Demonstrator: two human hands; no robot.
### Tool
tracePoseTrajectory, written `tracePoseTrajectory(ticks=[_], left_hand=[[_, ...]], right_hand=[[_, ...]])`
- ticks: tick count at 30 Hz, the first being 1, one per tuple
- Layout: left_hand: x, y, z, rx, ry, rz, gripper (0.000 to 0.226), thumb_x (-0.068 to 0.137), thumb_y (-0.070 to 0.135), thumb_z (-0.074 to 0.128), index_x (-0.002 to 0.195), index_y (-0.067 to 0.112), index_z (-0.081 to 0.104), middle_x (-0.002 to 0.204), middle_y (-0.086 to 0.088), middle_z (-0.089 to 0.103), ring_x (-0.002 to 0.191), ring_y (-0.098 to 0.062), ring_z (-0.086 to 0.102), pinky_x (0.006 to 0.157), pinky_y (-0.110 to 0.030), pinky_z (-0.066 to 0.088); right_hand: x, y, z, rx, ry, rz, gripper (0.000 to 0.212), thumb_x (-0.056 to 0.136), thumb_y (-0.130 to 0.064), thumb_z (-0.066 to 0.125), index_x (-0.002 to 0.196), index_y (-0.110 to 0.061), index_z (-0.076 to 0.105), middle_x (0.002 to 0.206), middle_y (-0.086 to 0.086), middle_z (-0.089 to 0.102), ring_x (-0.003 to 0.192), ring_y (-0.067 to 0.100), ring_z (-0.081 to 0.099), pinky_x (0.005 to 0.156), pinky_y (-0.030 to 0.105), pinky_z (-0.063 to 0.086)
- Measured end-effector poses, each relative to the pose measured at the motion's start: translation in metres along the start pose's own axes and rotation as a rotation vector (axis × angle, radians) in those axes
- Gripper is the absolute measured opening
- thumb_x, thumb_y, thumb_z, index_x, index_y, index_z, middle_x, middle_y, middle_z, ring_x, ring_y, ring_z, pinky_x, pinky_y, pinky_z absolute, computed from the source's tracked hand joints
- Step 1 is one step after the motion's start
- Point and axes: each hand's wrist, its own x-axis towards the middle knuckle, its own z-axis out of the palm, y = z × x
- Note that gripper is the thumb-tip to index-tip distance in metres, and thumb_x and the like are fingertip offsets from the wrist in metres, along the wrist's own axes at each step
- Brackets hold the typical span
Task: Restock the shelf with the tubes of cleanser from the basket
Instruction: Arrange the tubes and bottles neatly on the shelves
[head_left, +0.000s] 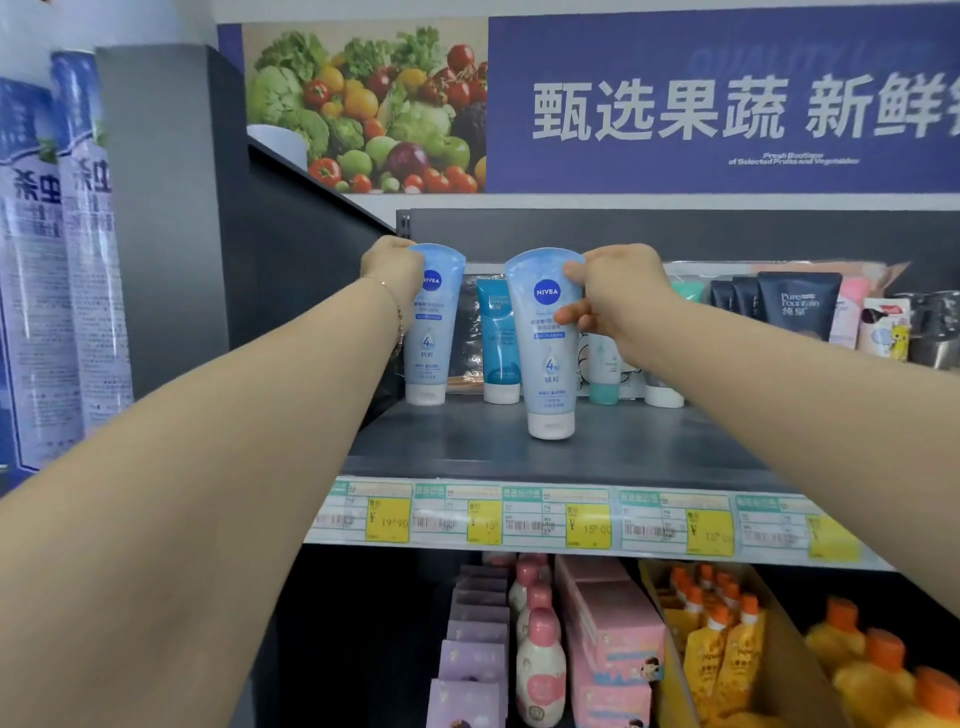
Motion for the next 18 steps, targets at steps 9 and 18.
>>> tracePoseTrajectory(ticks=[9, 18], left_hand=[[0.015, -0.022, 0.009, 0.054, -0.033, 0.009, 0.023, 0.091, 0.005, 0.041, 0.08, 0.022, 0.053, 0.094, -0.008, 0.062, 0.075, -0.021, 0.059, 0.061, -0.028, 0.049], [0.026, -0.029, 0.012, 0.081, -0.037, 0.0, 0.027, 0.093, 0.003, 0.039, 0.078, 0.021, 0.051, 0.091, -0.008, 0.061, 0.072, -0.021, 0.058, 0.051, -0.022, 0.041]], right_hand=[[0.013, 0.008, 0.01, 0.008, 0.006, -0.01, 0.005, 0.098, -0.012, 0.052, 0.097, -0.013, 0.057, 0.104, 0.018, 0.067, 0.039, 0.013, 0.058, 0.051, 0.025, 0.043], [0.028, 0.016, 0.02, 0.038, 0.014, -0.034, 0.011, 0.098, -0.016, 0.053, 0.108, -0.012, 0.055, 0.098, 0.014, 0.068, 0.04, 0.013, 0.059, 0.052, 0.026, 0.045]])
